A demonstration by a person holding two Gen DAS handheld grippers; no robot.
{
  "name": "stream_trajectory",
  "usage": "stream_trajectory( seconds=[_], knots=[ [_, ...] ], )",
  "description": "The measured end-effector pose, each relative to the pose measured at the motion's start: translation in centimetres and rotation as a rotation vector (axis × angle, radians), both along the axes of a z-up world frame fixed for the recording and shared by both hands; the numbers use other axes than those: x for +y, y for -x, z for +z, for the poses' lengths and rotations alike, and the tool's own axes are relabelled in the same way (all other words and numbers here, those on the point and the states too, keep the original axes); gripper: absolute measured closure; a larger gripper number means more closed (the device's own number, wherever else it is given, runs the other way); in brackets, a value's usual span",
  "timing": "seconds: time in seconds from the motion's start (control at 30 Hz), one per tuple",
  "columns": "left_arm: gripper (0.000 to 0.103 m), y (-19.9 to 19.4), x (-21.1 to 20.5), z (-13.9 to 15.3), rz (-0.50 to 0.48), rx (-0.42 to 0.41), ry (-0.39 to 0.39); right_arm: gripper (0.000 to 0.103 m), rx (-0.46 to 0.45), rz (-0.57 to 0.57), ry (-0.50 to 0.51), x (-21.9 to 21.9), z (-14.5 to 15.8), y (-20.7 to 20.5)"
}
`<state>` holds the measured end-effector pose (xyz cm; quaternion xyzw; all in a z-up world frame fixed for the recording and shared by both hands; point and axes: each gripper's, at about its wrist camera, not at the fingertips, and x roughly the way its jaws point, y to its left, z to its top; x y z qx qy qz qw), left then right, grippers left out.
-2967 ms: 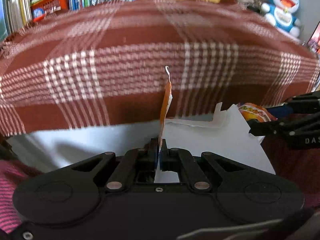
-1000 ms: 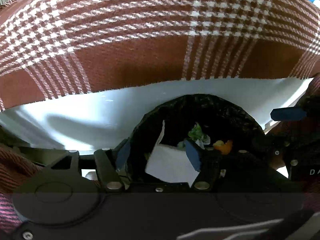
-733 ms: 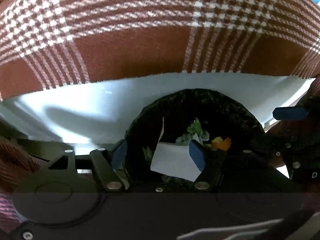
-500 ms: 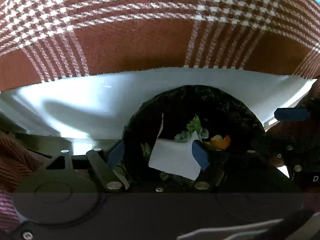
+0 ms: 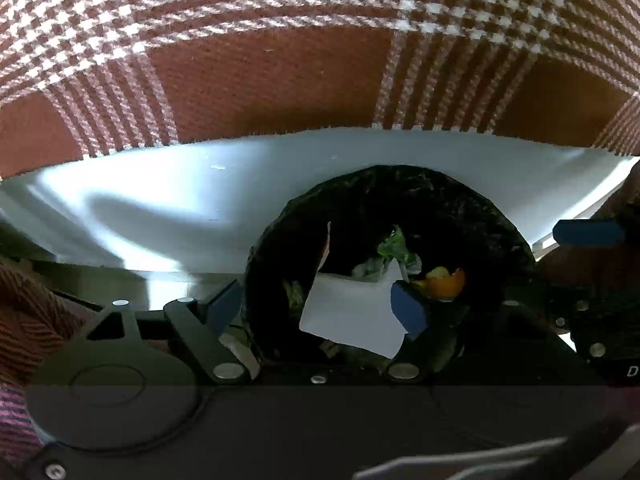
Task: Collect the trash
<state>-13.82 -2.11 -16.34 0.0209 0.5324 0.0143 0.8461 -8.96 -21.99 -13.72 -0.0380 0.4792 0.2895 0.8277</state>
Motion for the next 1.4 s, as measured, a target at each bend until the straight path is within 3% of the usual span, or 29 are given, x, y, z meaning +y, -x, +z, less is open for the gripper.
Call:
stream_trajectory(
  seconds=[1.4],
  knots=[
    [0.021,-0.36,0.18,-0.59,0.012,0.024,0.007,0.020,0.003,0.003,0.000,0.11,-0.15,0.04]
  ],
)
